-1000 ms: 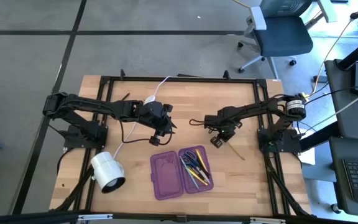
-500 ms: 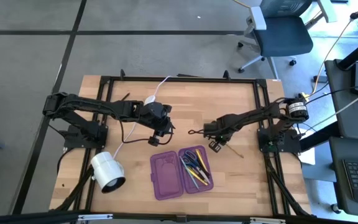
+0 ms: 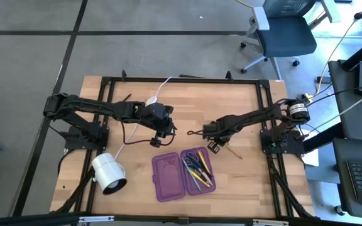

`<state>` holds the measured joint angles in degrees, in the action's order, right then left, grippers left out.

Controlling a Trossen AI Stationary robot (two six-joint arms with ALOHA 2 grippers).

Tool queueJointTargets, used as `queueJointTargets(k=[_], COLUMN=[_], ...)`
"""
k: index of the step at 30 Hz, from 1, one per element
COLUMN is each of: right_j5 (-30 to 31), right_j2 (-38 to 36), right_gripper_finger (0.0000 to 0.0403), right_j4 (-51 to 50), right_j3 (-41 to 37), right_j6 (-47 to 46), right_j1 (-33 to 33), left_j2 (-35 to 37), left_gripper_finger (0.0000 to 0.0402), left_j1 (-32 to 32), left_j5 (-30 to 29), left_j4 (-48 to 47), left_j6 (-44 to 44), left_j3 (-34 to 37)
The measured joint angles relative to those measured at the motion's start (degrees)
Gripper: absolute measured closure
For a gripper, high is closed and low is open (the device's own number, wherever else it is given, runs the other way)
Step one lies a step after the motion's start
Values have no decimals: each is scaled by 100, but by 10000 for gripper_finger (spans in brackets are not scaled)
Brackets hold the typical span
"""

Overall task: Pick & place school supplies into a supply box
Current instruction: Put the yellow pencil into the purple supply box

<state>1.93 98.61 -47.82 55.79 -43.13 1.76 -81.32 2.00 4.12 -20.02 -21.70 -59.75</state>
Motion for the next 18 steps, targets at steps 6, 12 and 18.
queueJointTargets(k=[6,12,18], right_j5=[1,3,29], right_j2=[-2,-4,-60], right_gripper_finger=[354,353,353], right_j4=[176,477,517], right_j3=[159,166,166], right_j6=[166,285,310], right_j1=[-2,-2,14], left_j2=[0,0,0], left_gripper_finger=[304,304,304], left_j1=[0,0,0], left_j5=[0,0,0], left_j4=[-3,-24,-97], left_j6=[3,16,16], left_j3=[0,0,0])
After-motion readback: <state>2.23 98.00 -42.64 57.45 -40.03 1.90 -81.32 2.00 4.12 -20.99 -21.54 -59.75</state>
